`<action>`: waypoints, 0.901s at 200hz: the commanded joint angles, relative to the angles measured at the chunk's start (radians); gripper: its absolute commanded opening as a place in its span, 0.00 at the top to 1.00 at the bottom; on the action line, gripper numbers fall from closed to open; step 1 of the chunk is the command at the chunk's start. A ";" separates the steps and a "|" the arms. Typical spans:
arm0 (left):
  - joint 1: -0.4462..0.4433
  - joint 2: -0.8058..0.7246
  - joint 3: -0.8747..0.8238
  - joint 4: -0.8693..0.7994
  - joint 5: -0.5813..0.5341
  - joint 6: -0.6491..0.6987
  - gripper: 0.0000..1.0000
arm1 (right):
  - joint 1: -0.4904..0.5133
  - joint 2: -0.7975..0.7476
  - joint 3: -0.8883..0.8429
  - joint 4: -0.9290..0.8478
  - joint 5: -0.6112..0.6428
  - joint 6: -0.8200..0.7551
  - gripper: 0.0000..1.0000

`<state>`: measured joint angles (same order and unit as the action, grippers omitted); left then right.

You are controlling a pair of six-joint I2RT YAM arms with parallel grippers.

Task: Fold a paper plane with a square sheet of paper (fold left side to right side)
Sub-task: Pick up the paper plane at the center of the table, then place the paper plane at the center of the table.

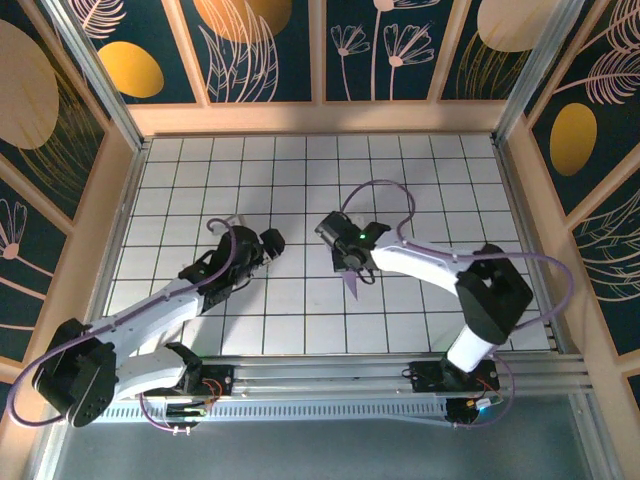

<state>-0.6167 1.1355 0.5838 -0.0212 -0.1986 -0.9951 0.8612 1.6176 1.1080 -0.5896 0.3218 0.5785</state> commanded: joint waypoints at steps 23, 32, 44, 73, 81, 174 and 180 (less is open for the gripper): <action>0.089 -0.100 -0.019 0.037 0.132 -0.025 0.13 | -0.198 -0.241 -0.178 0.377 -0.428 -0.049 1.00; 0.102 -0.118 -0.029 0.050 0.158 -0.030 0.13 | -0.238 -0.270 -0.234 0.482 -0.530 -0.018 1.00; 0.118 -0.137 -0.044 0.068 0.199 -0.038 0.13 | -0.274 -0.285 -0.291 0.596 -0.633 0.028 1.00; 0.136 -0.160 -0.081 0.125 0.280 -0.074 0.13 | -0.305 -0.245 -0.386 0.867 -0.810 0.150 1.00; 0.137 -0.161 -0.089 0.139 0.296 -0.082 0.14 | -0.306 -0.219 -0.410 0.953 -0.847 0.193 1.00; 0.138 -0.165 -0.096 0.083 0.279 -0.067 0.27 | -0.258 0.191 -0.407 1.241 -0.843 0.306 1.00; 0.138 -0.164 -0.095 0.079 0.278 -0.065 0.27 | -0.257 0.202 -0.404 1.213 -0.825 0.291 1.00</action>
<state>-0.4843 0.9859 0.4889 0.0776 0.0780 -1.0698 0.6022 1.7775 0.6842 0.5915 -0.5419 0.8780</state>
